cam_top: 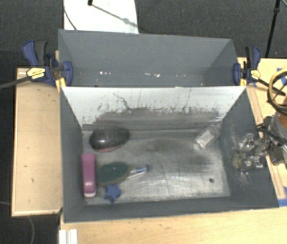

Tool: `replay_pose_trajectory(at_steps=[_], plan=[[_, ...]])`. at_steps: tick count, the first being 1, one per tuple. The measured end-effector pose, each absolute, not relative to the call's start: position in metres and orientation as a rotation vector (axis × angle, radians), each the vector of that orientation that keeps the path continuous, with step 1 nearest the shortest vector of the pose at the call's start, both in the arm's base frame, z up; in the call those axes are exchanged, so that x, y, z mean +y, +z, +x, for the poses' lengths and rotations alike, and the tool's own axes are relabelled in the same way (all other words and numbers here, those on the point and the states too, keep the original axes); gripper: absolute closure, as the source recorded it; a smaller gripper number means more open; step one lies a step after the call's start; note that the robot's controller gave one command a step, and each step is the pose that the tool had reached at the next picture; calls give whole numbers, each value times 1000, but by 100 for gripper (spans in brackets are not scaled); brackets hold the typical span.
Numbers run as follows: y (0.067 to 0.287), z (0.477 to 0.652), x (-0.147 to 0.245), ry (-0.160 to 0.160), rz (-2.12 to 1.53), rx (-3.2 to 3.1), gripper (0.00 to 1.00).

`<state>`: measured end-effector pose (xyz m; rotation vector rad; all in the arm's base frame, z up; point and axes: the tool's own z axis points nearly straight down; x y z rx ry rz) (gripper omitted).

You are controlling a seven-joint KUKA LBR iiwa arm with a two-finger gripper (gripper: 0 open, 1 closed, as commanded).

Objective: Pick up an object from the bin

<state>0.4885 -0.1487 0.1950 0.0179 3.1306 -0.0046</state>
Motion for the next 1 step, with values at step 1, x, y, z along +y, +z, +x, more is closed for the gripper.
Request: replay_pose_trajectory(at_steps=[1], plan=[[317,490,-148,-6,-353,3111,100]])
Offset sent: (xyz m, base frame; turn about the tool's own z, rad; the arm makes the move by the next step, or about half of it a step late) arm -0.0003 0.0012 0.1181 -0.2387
